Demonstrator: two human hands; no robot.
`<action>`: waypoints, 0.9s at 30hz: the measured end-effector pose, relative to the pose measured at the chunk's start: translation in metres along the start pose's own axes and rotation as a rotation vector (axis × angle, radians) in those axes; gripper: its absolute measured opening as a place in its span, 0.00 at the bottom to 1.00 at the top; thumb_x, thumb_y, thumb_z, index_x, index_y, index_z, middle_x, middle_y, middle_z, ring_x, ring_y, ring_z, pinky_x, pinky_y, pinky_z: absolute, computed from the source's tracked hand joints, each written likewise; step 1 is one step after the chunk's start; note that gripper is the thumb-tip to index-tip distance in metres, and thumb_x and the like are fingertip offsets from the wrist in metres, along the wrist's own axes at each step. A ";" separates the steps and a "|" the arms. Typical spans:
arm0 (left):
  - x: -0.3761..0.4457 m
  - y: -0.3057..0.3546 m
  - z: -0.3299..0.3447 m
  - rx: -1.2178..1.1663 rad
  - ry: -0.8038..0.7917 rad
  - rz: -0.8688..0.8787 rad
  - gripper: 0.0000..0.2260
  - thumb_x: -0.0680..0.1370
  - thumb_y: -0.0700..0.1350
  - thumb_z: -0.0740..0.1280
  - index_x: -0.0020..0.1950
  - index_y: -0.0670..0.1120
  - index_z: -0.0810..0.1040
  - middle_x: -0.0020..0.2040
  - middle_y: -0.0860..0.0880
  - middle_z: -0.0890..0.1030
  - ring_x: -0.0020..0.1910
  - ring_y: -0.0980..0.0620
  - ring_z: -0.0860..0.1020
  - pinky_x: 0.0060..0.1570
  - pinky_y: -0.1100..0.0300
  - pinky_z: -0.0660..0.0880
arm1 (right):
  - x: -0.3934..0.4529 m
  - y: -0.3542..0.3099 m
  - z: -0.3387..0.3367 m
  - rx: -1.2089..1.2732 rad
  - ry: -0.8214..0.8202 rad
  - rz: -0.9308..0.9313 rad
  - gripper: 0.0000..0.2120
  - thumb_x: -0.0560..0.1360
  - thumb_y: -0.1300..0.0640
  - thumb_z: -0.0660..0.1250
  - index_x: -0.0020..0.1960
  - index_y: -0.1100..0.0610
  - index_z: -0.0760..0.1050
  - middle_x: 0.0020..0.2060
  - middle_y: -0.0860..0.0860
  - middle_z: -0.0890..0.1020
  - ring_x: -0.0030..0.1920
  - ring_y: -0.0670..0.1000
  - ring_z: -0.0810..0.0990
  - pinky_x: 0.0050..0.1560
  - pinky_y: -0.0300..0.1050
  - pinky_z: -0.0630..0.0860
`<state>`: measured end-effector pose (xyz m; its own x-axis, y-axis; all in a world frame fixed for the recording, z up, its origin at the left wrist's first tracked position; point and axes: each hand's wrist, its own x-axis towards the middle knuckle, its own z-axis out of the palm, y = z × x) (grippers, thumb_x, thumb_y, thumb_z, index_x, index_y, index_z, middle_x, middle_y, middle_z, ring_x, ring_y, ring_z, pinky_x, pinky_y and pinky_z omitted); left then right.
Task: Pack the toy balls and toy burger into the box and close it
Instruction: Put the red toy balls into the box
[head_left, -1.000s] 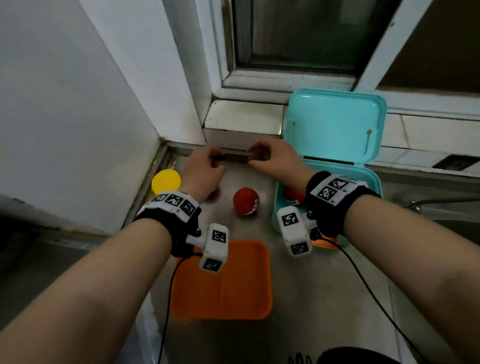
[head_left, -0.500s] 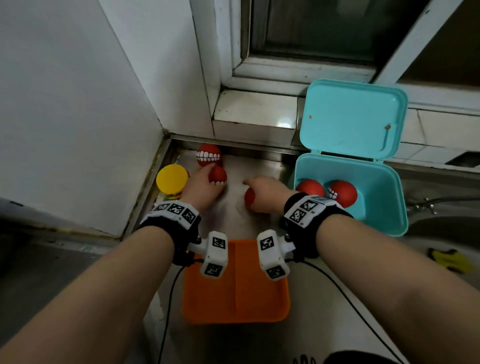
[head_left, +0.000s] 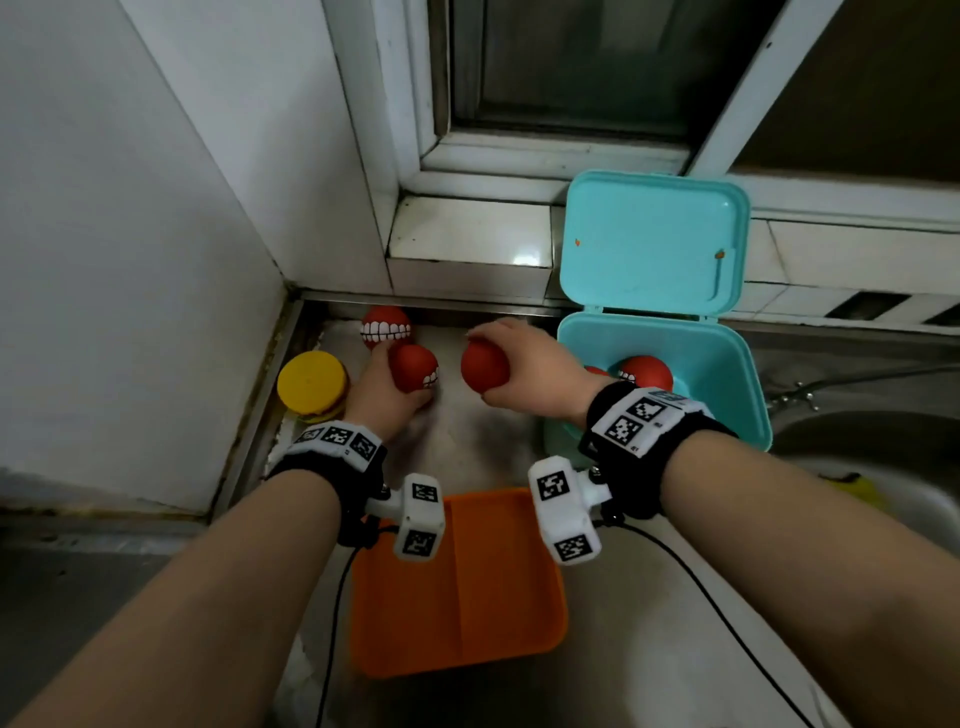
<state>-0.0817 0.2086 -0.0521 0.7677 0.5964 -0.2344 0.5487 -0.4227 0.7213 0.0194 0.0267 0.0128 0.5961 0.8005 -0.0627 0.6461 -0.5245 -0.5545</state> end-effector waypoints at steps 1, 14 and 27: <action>0.004 -0.010 -0.004 0.012 0.000 -0.016 0.32 0.71 0.46 0.75 0.71 0.48 0.65 0.66 0.43 0.75 0.63 0.42 0.74 0.65 0.45 0.70 | 0.005 -0.003 0.004 0.044 0.039 -0.022 0.34 0.65 0.55 0.74 0.69 0.52 0.69 0.64 0.53 0.75 0.62 0.55 0.74 0.64 0.50 0.71; 0.061 -0.069 -0.011 -0.044 0.046 -0.180 0.31 0.69 0.51 0.76 0.68 0.48 0.67 0.63 0.43 0.76 0.59 0.43 0.76 0.61 0.48 0.73 | 0.056 0.043 0.060 0.295 0.334 0.181 0.31 0.65 0.50 0.75 0.66 0.51 0.71 0.60 0.51 0.76 0.57 0.45 0.74 0.61 0.39 0.68; 0.063 -0.001 0.012 0.128 -0.146 0.102 0.32 0.59 0.69 0.70 0.59 0.55 0.75 0.54 0.52 0.81 0.52 0.51 0.78 0.47 0.60 0.70 | 0.051 0.079 0.084 0.108 -0.144 0.419 0.27 0.64 0.55 0.76 0.61 0.57 0.74 0.55 0.57 0.82 0.53 0.55 0.80 0.48 0.39 0.70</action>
<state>-0.0300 0.2386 -0.0751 0.8562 0.4448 -0.2628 0.4959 -0.5648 0.6596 0.0613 0.0505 -0.1039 0.7180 0.5616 -0.4111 0.3048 -0.7847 -0.5397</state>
